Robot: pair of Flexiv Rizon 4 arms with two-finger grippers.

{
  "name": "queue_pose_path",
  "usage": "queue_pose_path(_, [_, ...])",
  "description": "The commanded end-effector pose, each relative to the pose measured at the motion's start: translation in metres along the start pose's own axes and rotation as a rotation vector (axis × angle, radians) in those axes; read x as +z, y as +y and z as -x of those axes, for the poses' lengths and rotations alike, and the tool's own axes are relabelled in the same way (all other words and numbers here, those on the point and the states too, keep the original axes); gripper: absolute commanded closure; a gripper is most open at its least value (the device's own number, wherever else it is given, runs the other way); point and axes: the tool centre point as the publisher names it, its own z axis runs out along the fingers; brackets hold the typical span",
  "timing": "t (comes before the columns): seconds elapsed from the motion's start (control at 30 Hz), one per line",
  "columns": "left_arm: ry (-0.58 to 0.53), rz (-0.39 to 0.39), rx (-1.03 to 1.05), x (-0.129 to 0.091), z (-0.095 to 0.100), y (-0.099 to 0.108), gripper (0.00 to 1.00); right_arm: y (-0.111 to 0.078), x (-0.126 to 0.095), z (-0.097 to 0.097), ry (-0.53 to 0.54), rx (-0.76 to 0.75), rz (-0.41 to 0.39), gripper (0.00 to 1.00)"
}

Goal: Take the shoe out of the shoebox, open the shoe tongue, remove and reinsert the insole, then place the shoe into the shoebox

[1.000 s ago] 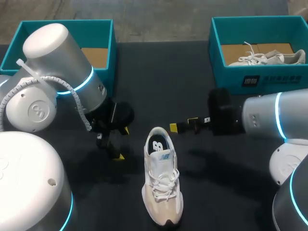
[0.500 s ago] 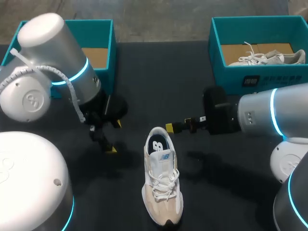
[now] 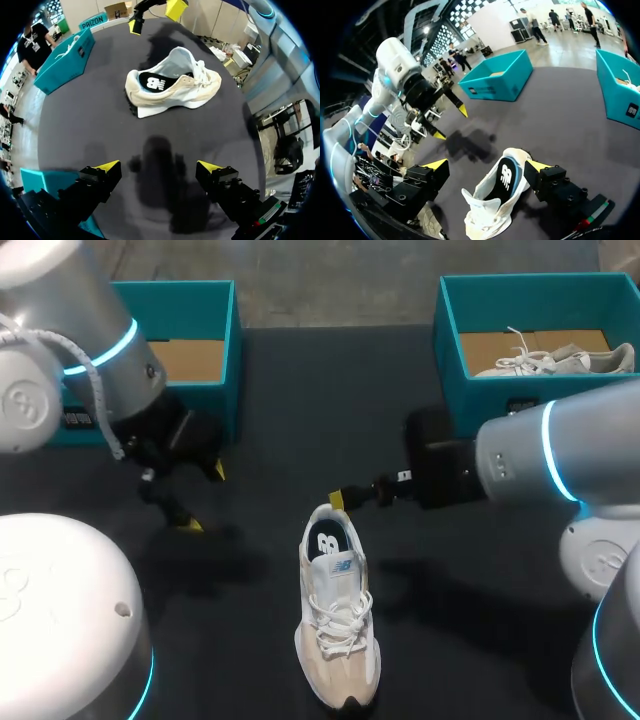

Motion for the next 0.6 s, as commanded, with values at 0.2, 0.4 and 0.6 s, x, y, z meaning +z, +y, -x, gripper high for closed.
queue_pose_path(0.2, [0.012, 0.006, 0.072, -0.018, 0.005, 0.023, 0.0, 0.003, 0.017, -0.016, -0.371, 0.018, -0.037, 0.0])
queue_pose_path(0.4, [0.014, 0.016, 0.122, -0.028, 0.01, 0.037, 0.0, 0.001, 0.022, -0.021, -0.387, 0.041, -0.041, 0.0])
queue_pose_path(0.6, [0.016, 0.027, 0.12, -0.038, 0.017, 0.05, 0.0, -0.001, 0.029, -0.027, -0.418, 0.055, -0.048, 0.0])
